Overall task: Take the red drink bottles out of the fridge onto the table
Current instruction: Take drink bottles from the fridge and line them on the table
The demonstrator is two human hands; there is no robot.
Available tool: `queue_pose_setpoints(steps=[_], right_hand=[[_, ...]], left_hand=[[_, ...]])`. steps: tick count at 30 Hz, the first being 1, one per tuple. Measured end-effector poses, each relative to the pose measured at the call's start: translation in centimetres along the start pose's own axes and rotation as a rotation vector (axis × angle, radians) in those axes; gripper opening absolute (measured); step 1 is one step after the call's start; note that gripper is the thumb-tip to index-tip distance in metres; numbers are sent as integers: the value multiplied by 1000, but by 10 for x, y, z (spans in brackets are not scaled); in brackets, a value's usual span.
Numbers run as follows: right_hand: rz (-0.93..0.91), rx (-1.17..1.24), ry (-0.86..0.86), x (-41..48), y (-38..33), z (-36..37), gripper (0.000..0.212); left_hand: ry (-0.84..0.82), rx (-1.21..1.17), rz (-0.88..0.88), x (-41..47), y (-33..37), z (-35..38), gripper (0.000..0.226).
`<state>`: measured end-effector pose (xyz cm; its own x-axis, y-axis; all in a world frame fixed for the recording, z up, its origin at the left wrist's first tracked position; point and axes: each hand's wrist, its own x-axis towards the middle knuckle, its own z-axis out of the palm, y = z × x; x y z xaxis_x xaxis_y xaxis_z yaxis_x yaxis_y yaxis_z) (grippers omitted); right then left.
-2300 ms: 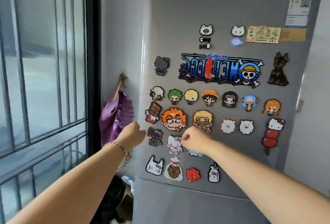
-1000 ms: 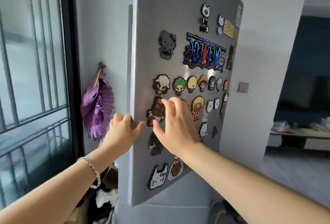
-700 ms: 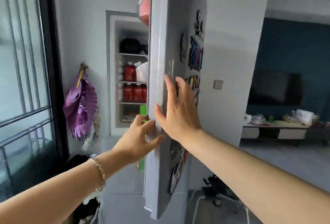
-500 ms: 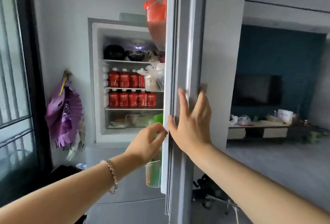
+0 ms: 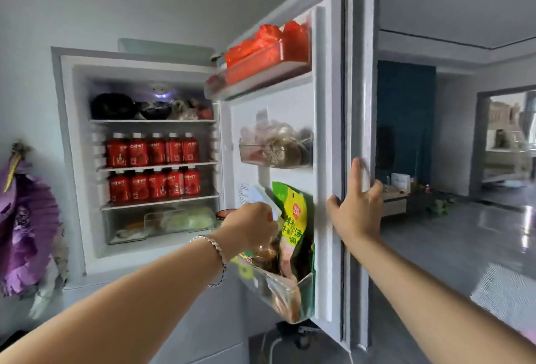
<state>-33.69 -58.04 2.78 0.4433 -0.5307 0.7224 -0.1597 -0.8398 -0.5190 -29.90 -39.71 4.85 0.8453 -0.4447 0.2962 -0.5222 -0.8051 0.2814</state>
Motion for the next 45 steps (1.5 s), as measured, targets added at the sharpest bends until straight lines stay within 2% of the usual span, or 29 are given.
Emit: queue_pose_setpoints(steps=[5, 8, 9, 11, 13, 15, 17, 18, 21, 24, 26, 30, 35, 40, 43, 45], right_hand=[[97, -29, -151, 30, 29, -8, 86], [94, -3, -138, 27, 28, -12, 80], [42, 6, -78, 22, 25, -12, 75], [-194, 86, 80, 9, 8, -5, 59], [-465, 183, 98, 0, -22, 3, 41], [-602, 228, -120, -5, -62, 13, 28], [-597, 218, -407, -10, -98, 27, 22], [-589, 199, -496, -9, -116, 39, 21], [-540, 144, -688, -2, -161, 79, 20], [-505, 30, -907, 7, -196, 128, 22], [-507, -12, -983, 13, -220, 167, 25], [-504, 8, -971, 33, -271, 244, 24], [-480, 51, -887, 70, -321, 322, 21], [-431, 118, -786, 101, -347, 396, 18], [-431, 135, -765, 118, -352, 435, 23], [-458, 130, -747, 134, -356, 468, 27]], left_hand=[[-2, 78, 2, 23, -6, 1, 23], [-5, 94, -17, 36, -22, 2, 20], [-2, 98, -26, 39, -28, 2, 19], [4, 75, -55, 45, -39, 3, 19], [7, 47, -89, 49, -54, 3, 19], [14, 64, -112, 53, -72, 1, 18], [22, 110, -141, 57, -94, -4, 19], [24, 140, -157, 61, -109, -8, 21], [-10, 238, -202, 73, -154, -23, 26], [-7, 263, -267, 84, -207, -39, 21], [11, 258, -300, 98, -248, -54, 19], [84, 223, -304, 142, -329, -82, 23], [171, 247, -264, 199, -395, -96, 18], [337, 193, -221, 262, -446, -95, 15], [473, 282, -185, 298, -471, -93, 29], [568, 282, -225, 325, -484, -99, 36]])
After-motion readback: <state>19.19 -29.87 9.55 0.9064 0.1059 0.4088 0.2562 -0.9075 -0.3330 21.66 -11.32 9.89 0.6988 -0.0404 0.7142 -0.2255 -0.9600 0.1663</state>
